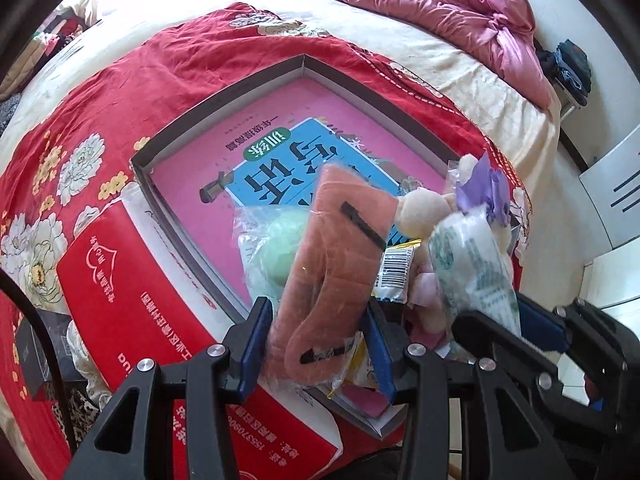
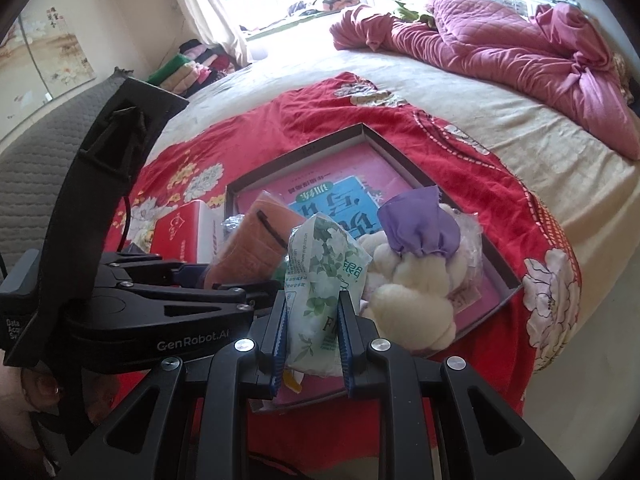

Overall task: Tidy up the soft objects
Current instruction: 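Lower the pink pack and wipes pack into the tray beside the bears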

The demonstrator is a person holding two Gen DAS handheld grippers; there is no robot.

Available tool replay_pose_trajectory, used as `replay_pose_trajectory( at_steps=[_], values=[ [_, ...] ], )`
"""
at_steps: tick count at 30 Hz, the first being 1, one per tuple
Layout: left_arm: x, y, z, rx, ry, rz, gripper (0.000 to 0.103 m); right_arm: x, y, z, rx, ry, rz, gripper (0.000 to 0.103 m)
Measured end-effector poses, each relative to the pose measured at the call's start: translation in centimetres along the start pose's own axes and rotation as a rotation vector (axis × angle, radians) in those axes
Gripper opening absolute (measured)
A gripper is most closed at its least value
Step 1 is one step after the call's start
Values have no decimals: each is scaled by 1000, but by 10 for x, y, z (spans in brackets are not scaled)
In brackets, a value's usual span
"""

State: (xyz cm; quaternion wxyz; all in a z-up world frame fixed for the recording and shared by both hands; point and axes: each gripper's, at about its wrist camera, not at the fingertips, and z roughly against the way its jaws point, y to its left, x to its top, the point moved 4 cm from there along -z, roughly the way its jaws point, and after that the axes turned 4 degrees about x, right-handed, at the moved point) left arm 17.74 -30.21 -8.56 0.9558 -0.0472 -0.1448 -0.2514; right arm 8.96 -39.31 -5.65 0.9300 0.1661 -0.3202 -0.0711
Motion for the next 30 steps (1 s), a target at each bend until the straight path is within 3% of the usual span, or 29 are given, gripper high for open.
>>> replay_pose_trajectory(
  at_steps=[20, 30],
  values=[
    [3, -1, -1, 15, 12, -67, 45, 24, -21, -32, 27, 50, -70, 25],
    [-1, -12, -5, 24, 21, -104, 45, 22, -17, -31, 44, 68, -78, 34]
  ],
)
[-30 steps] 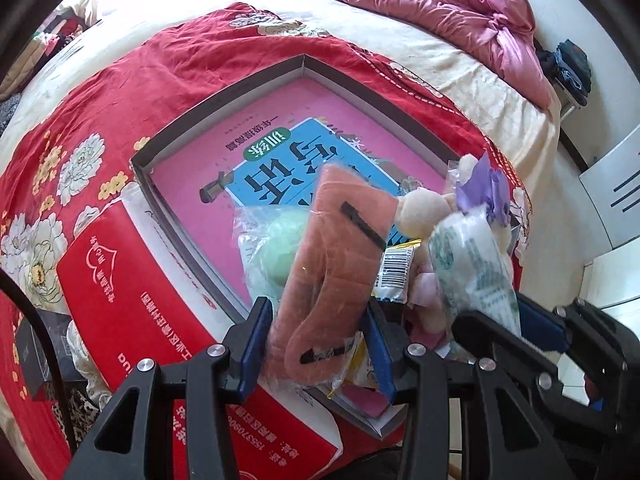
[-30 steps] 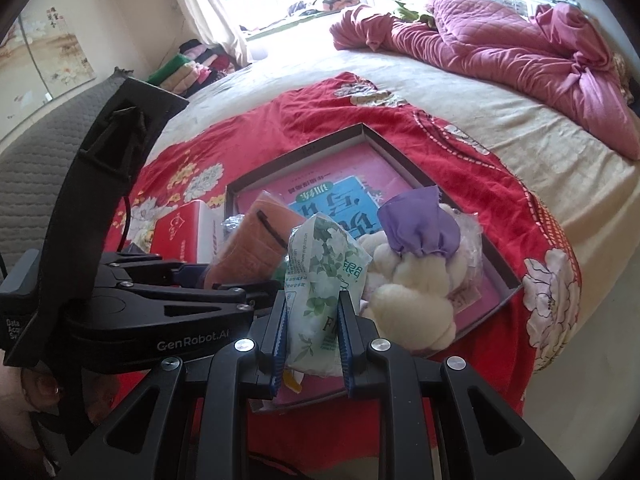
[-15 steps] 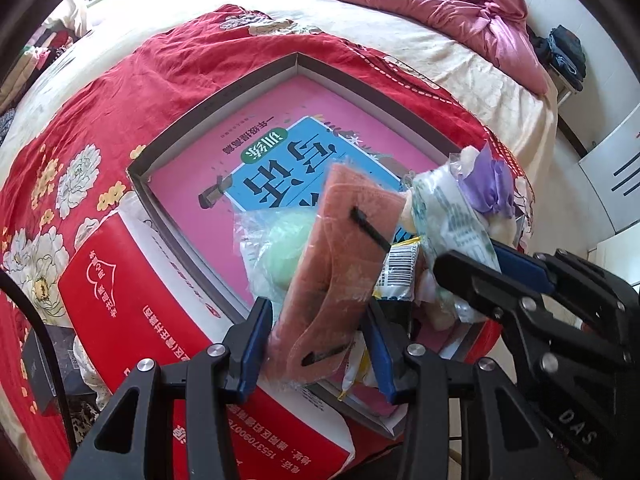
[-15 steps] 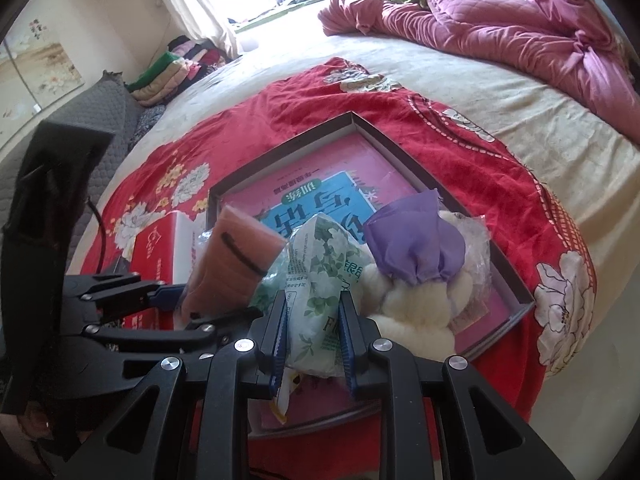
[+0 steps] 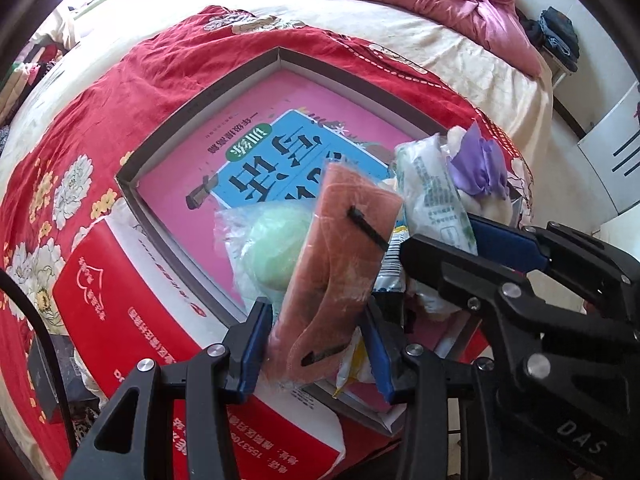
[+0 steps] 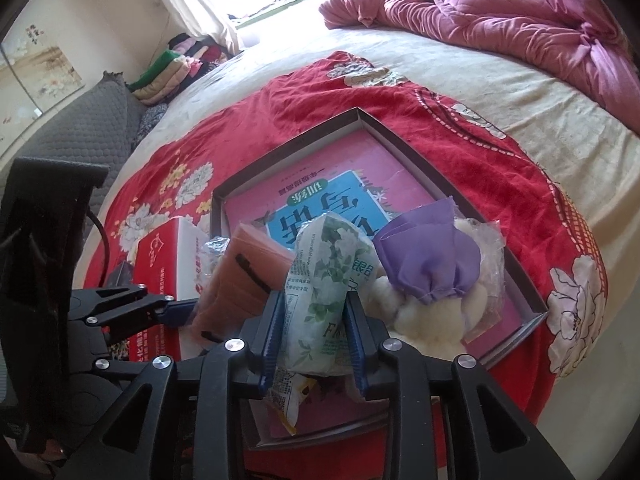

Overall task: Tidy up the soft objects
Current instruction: 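Lower the pink pack and wipes pack into the tray beside the bears, then open both tools to release the packs and lift away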

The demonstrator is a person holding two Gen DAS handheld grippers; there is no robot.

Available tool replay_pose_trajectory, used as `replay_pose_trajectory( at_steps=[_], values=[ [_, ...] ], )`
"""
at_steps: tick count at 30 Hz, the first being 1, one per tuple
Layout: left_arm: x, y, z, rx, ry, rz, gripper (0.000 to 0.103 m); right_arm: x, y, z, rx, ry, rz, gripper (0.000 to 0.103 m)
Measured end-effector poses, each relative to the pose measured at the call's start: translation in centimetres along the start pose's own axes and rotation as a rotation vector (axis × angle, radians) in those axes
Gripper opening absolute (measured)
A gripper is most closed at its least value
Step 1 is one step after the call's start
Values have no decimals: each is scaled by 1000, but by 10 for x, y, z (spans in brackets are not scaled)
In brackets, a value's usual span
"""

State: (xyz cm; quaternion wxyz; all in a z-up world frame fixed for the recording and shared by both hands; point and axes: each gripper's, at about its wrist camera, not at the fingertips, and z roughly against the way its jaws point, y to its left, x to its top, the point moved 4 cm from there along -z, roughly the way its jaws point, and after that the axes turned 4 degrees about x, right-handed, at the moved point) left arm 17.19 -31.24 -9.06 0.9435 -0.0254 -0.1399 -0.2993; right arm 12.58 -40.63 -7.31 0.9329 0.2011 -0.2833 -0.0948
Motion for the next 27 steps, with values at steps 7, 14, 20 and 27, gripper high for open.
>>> replay_pose_trajectory(
  at_steps=[7, 14, 20, 27],
  values=[
    [-4, -7, 0, -41, 8, 2, 45, -1, 2, 6, 8, -13, 1, 37],
    [-6, -9, 1, -56, 6, 7, 45, -1, 5, 13, 1, -21, 16, 37],
    [-8, -7, 5, -76, 1, 23, 45, 2, 6, 22, 7, -45, 11, 37],
    [-10, -1, 11, -80, -15, 51, 48, 3, 3, 35, -22, -73, 9, 38]
  ],
)
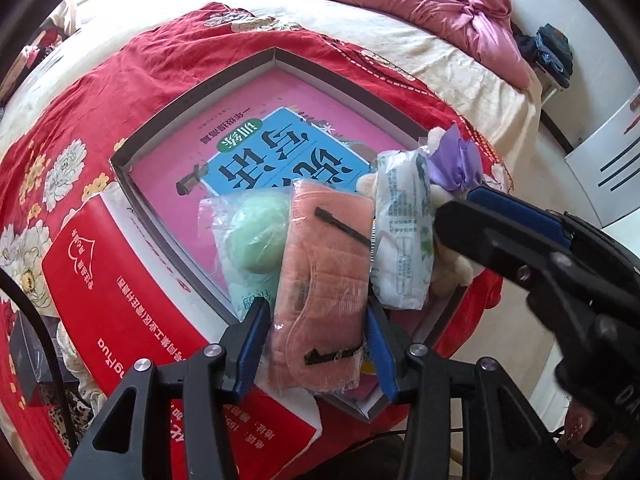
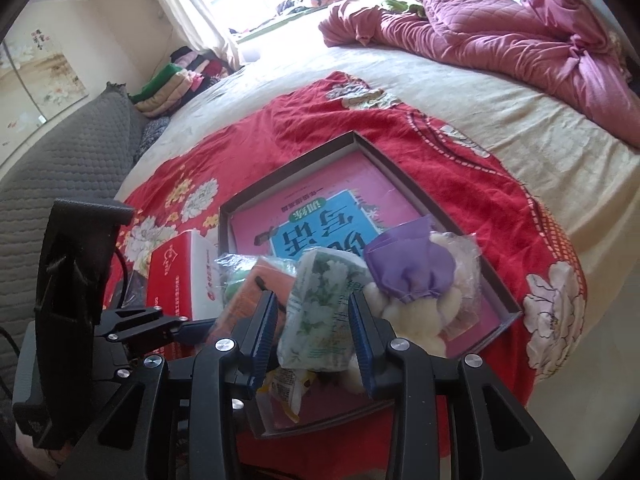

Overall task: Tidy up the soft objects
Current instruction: 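Open both tools to release the packs and lift away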

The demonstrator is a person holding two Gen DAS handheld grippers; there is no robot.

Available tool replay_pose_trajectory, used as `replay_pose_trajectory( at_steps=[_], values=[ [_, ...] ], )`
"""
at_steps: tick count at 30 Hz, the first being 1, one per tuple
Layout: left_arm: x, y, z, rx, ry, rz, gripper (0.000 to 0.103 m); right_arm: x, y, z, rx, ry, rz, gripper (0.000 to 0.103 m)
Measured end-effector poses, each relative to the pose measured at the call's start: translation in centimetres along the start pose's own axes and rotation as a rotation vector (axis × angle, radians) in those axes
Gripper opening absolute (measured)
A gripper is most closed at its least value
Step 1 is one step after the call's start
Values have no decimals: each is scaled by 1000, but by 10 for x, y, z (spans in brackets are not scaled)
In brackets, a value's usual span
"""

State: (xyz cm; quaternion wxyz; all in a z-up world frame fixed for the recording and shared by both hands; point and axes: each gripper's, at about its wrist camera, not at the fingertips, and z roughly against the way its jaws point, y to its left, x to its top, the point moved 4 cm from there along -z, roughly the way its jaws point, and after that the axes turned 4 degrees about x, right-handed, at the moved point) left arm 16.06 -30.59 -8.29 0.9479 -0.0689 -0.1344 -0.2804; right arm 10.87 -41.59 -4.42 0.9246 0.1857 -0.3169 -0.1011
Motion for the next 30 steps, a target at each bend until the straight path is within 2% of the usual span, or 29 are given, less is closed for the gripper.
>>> replay_pose_trajectory(
  at_steps=[13, 16, 19, 26, 29, 30],
  values=[
    [-3, 2, 7, -22, -22, 30, 50, 4, -5, 21, -31, -43, -11, 39],
    [-4, 4, 11, -39, -35, 50, 50, 4, -5, 23, -39, -48, -10, 50],
    [-7, 5, 15, -43, -44, 64, 50, 3, -5, 27, -46, -52, -9, 51],
    [-12, 5, 32, -25, -88, 76, 64, -1, -7, 35, -85, -62, -4, 56],
    [-15, 5, 39, -6, -110, 77, 75, -1, -9, 39, -110, -71, -6, 58],
    [-16, 5, 41, -3, -113, 80, 76, -1, -10, 41, -117, -77, -8, 60]
  ],
)
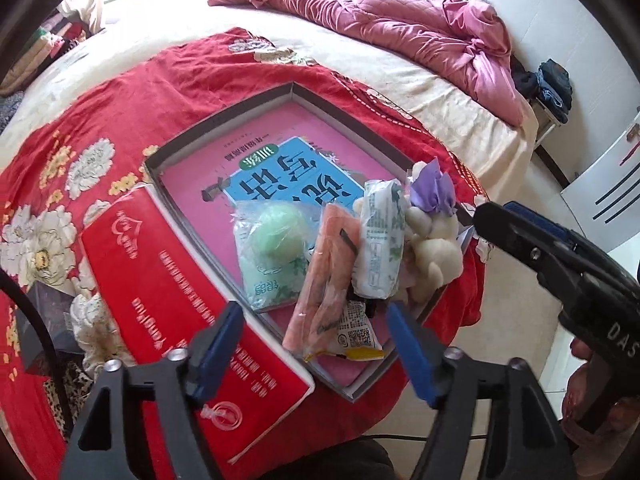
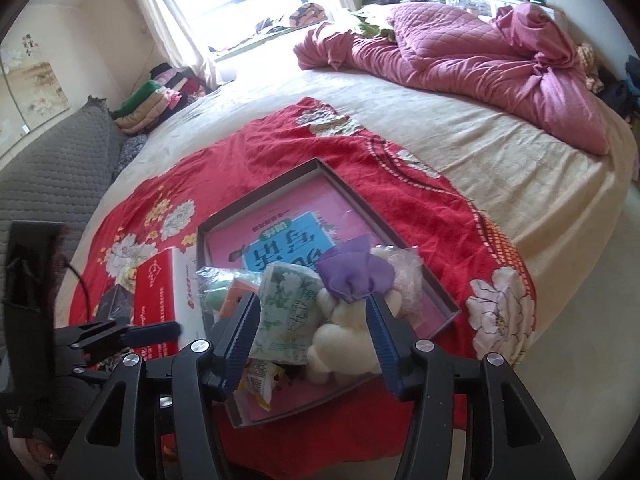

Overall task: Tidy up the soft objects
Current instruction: 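Open both tools to release the packs and lift away, then move both open tools back to the scrunchies beside the dark cube box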

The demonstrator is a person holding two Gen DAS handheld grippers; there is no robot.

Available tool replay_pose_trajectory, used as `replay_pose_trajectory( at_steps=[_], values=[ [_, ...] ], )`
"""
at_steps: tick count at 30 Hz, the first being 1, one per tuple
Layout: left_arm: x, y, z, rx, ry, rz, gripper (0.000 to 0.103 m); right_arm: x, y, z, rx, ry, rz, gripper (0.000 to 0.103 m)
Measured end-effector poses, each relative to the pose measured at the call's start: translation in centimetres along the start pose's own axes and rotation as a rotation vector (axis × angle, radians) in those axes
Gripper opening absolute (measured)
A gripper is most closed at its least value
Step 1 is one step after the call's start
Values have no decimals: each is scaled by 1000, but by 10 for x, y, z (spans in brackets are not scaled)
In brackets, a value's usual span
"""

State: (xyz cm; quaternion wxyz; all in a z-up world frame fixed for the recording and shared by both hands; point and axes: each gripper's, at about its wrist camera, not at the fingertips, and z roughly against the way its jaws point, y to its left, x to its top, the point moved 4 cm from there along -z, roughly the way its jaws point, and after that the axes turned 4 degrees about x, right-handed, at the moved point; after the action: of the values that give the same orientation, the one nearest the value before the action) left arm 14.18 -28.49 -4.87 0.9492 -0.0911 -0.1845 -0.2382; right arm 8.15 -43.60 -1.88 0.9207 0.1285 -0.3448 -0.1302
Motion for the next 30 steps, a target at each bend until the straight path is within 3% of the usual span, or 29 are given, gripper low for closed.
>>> replay_pose_trajectory(
  at_steps=[13, 30],
  values=[
    [-23, 6, 21, -22, -12, 64, 76, 1, 4, 23, -56, -52, 21, 67],
    [-63, 30, 63, 50, -74, 103, 76, -11, 43, 41, -79, -67, 135, 72]
  ],
)
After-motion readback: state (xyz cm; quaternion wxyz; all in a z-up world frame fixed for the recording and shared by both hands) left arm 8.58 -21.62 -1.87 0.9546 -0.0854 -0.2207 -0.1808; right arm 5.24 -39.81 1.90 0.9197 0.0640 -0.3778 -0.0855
